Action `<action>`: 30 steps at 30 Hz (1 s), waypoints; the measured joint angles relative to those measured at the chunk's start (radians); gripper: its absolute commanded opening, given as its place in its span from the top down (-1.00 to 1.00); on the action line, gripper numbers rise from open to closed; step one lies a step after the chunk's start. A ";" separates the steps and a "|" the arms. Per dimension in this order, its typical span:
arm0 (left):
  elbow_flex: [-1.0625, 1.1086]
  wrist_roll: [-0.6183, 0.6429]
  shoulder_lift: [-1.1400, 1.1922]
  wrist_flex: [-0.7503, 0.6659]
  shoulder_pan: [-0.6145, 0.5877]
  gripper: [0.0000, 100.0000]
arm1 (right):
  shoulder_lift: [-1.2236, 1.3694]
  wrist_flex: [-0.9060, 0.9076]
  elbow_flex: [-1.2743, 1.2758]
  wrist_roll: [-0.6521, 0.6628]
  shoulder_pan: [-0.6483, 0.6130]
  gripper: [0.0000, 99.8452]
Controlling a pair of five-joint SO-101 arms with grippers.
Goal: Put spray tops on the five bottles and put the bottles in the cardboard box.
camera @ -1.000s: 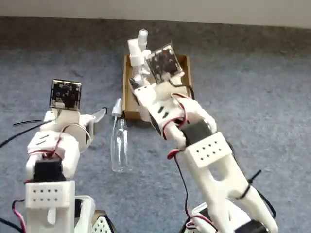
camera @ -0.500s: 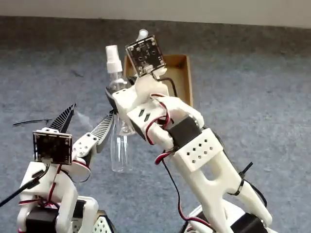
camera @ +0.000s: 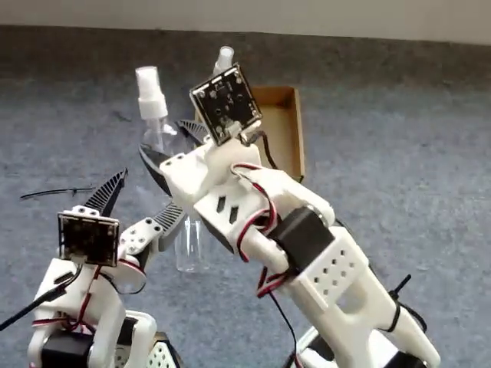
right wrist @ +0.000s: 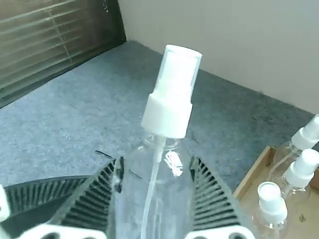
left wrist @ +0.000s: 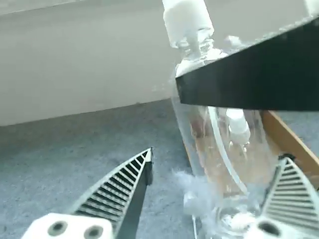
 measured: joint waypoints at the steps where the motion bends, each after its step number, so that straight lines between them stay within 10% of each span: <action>1: 0.017 0.000 0.000 0.000 0.002 0.30 | -0.015 0.021 0.000 0.000 0.000 0.99; 12: 0.078 -0.003 0.000 -0.021 0.002 0.31 | -0.066 0.097 0.000 0.055 0.015 0.99; 30: 0.255 -0.003 0.003 -0.103 -0.054 0.31 | 0.428 -0.186 -0.218 0.207 0.618 0.99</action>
